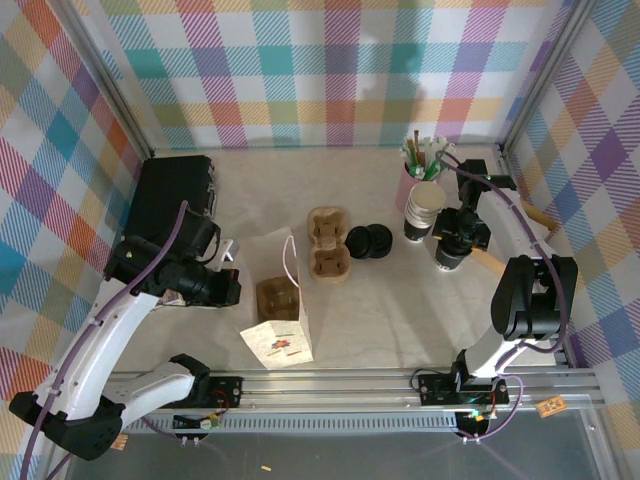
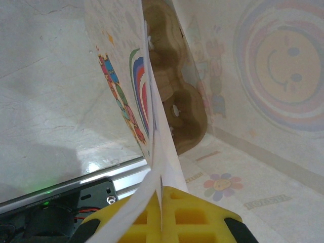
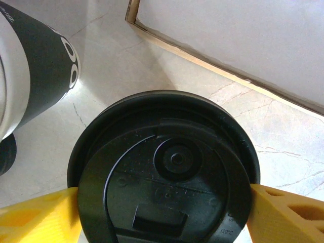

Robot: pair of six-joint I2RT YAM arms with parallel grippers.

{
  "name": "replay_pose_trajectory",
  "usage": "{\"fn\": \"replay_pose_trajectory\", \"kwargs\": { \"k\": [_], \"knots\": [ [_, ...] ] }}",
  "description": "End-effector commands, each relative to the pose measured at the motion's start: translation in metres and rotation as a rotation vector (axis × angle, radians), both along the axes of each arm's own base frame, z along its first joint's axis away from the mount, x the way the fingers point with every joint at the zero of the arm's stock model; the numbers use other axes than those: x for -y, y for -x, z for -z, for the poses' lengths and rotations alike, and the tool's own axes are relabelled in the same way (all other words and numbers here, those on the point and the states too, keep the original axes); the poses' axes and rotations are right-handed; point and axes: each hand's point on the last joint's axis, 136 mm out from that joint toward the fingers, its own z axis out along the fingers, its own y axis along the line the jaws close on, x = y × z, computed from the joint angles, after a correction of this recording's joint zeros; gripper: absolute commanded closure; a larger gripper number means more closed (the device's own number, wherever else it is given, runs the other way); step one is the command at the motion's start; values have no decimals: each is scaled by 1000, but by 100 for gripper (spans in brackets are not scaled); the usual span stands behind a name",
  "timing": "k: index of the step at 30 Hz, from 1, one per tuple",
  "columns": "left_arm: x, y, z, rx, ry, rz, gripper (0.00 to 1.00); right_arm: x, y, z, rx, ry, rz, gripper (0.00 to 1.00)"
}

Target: Pack the takeout coffee

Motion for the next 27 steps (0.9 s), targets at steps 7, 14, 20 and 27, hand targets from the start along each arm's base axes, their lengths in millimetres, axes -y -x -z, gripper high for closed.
{"fn": "replay_pose_trajectory", "kwargs": {
  "k": [7,14,20,27],
  "knots": [
    [-3,-10,-4,43,9,-65,100,0,-11,12,2,-13,-11,16],
    [2,-16,-3,48,21,-66,100,-2,-13,17,-7,-20,-28,17],
    [2,-13,0,35,19,-59,100,-3,-16,18,1,-26,-43,21],
    [3,-13,5,18,22,-58,100,-4,-13,26,-14,-23,-68,17]
  ]
}}
